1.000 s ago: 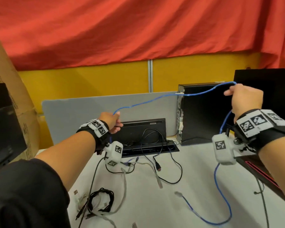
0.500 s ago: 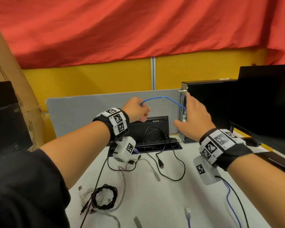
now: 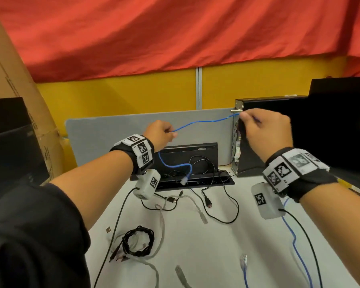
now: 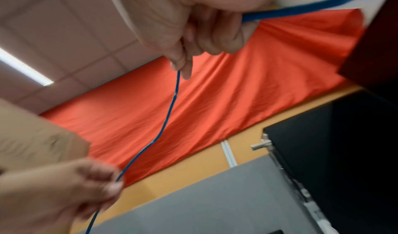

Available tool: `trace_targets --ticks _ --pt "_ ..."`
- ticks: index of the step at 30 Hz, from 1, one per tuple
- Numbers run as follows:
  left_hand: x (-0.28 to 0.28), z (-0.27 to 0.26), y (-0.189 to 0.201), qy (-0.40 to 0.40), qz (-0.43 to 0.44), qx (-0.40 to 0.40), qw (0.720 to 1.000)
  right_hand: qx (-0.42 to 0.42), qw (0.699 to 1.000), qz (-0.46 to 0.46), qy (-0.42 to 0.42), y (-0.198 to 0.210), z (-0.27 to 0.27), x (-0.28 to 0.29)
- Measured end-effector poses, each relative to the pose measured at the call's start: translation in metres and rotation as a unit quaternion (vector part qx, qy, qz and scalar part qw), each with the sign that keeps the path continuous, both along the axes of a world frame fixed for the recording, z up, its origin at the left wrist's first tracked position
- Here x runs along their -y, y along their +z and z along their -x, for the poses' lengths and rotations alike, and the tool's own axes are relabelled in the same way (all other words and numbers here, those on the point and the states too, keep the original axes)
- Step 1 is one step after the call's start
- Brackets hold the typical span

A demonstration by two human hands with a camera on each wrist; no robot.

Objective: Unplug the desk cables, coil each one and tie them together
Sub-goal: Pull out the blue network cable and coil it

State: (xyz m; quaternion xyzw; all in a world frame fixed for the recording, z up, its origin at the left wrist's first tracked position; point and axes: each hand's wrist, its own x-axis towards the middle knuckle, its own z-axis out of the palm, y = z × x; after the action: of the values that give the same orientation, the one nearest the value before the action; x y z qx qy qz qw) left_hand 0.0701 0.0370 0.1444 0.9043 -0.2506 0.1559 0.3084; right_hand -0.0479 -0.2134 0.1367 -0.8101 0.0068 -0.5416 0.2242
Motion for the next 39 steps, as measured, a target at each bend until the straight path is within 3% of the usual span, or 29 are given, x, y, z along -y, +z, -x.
trace_targets --ticks 6,9,14,16,18,21,24,27,29,31,34,37,39 --pt "-0.052 -0.023 -0.027 0.055 0.057 -0.053 0.995 -0.005 0.984 -0.127 -0.123 -0.016 -0.009 0.070" --pt "-0.073 -0.025 -0.034 0.027 0.164 -0.154 0.974 -0.017 0.964 -0.207 -0.169 -0.029 -0.009 0.101" --pt "-0.076 -0.018 -0.029 -0.089 0.384 -0.361 0.845 -0.111 0.945 -0.254 -0.173 -0.062 -0.007 0.127" --pt "-0.061 -0.011 -0.024 -0.165 0.436 -0.391 0.794 -0.193 0.941 -0.228 -0.157 -0.076 -0.011 0.122" --pt "-0.042 -0.001 -0.019 -0.213 0.462 -0.394 0.766 -0.284 0.932 -0.175 -0.145 -0.086 -0.016 0.111" --pt "-0.016 0.011 -0.010 -0.222 0.467 -0.381 0.767 -0.427 0.888 -0.062 -0.160 -0.097 -0.019 0.085" --pt "0.002 0.023 -0.007 -0.214 0.425 -0.365 0.800 -0.497 0.851 -0.022 -0.165 -0.100 -0.015 0.057" --pt "0.018 0.040 -0.012 -0.220 0.383 -0.397 0.804 -0.426 0.899 0.006 -0.102 -0.095 -0.018 0.031" --pt "0.030 0.053 -0.015 -0.240 0.374 -0.428 0.787 -0.348 0.937 0.008 0.015 -0.087 -0.020 0.008" --pt "0.040 0.064 -0.017 -0.270 0.381 -0.459 0.756 -0.296 0.946 -0.006 0.130 -0.074 -0.018 -0.016" --pt "0.052 0.075 -0.015 -0.305 0.388 -0.480 0.725 -0.237 0.929 -0.061 0.279 -0.063 -0.011 -0.041" --pt "0.053 0.080 -0.013 -0.326 0.413 -0.467 0.710 -0.232 0.902 -0.138 0.337 -0.063 -0.007 -0.052" --pt "0.051 0.079 -0.011 -0.315 0.457 -0.438 0.707 -0.260 0.868 -0.218 0.363 -0.067 -0.002 -0.056"
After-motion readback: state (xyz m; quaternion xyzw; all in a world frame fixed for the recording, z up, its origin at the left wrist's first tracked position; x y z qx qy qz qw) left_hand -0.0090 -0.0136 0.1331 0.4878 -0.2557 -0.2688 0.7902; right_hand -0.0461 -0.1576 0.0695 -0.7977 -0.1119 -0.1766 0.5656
